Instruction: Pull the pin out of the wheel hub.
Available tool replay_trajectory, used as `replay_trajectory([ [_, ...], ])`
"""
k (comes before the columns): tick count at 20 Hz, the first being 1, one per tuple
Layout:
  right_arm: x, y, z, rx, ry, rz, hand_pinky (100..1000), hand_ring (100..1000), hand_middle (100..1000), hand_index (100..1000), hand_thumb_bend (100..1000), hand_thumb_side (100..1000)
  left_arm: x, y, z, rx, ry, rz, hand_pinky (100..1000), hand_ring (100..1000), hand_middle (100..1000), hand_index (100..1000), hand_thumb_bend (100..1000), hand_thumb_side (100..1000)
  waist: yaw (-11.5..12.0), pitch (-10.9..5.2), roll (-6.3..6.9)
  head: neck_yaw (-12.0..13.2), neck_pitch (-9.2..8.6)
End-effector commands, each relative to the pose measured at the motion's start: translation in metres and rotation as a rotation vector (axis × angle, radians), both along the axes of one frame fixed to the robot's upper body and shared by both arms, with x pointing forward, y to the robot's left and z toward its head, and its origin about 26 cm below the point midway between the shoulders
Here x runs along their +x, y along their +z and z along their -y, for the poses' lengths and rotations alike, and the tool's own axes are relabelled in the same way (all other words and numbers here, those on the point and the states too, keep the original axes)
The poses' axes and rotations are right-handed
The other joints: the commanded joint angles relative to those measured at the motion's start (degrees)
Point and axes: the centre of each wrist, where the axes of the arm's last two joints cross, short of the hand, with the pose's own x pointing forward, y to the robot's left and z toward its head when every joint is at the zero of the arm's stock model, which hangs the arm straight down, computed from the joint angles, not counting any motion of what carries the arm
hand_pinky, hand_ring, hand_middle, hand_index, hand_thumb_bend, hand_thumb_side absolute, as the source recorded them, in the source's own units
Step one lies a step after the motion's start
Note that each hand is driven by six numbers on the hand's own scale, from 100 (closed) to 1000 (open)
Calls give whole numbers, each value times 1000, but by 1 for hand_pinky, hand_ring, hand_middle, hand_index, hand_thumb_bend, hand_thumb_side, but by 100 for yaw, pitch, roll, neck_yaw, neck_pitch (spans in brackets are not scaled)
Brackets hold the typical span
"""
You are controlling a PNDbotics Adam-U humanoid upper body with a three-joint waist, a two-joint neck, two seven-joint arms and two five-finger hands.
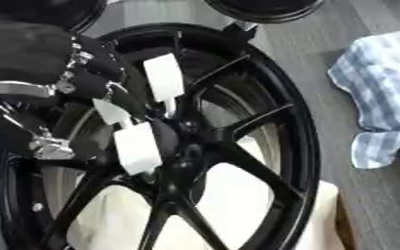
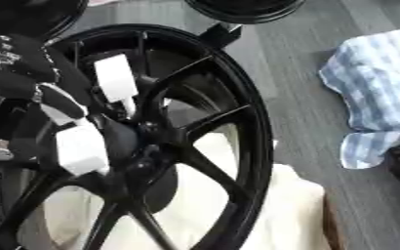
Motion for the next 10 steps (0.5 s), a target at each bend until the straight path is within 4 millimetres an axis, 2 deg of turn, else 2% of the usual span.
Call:
replay_trajectory([
  [1, -1, 5, -1, -14, 6, 14, 837, 699, 633, 590, 185, 472, -4, 10, -4, 116, -27, 58, 871, 881, 807, 867, 287, 159, -5, -77, -20, 28, -93],
  [5, 0, 5, -2, -14, 8, 14, 838, 699, 632, 590, 184, 473, -5, 12, -5, 115, -6, 84, 874, 880, 814, 867, 338, 157, -13, -57, -18, 45, -113],
  [10, 0, 4, -4, -13, 11, 11, 838, 699, 631, 590, 182, 475, -5, 13, -6, 110, 24, 109, 875, 880, 812, 865, 350, 157, -19, -31, -18, 58, -128],
])
